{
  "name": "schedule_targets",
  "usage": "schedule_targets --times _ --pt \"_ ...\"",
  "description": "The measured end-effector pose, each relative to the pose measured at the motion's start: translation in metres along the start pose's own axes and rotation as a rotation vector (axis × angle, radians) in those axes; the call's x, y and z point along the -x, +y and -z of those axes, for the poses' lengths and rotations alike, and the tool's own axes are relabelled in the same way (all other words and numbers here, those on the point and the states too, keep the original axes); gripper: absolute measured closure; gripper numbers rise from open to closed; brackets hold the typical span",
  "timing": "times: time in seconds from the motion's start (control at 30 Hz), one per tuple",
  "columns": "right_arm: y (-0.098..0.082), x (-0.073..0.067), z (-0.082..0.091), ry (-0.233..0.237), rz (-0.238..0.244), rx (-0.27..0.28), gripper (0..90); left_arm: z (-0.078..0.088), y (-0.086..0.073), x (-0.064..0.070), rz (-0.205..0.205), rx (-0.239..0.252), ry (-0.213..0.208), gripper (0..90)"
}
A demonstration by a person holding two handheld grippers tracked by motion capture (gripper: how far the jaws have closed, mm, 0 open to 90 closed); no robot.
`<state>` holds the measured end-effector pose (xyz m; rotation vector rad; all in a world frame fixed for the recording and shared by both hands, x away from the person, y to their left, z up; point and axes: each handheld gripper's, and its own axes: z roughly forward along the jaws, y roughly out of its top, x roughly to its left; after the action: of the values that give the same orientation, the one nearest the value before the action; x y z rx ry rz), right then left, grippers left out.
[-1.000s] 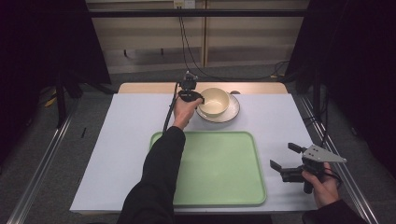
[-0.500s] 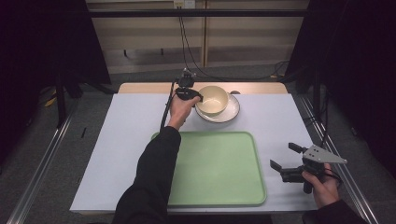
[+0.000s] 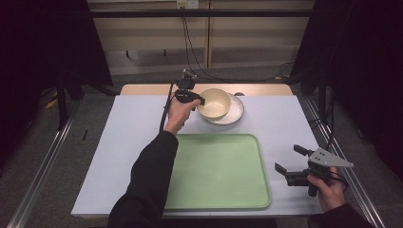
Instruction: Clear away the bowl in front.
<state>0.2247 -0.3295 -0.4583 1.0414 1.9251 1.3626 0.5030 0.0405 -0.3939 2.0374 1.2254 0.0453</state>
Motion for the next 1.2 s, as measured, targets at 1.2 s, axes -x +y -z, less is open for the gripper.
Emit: schedule_targets --times 1.2 --pt "0.0 0.001 0.0 -0.001 -0.004 0.014 0.0 0.006 -0.024 0.048 -0.126 -0.092 -0.111 83.9"
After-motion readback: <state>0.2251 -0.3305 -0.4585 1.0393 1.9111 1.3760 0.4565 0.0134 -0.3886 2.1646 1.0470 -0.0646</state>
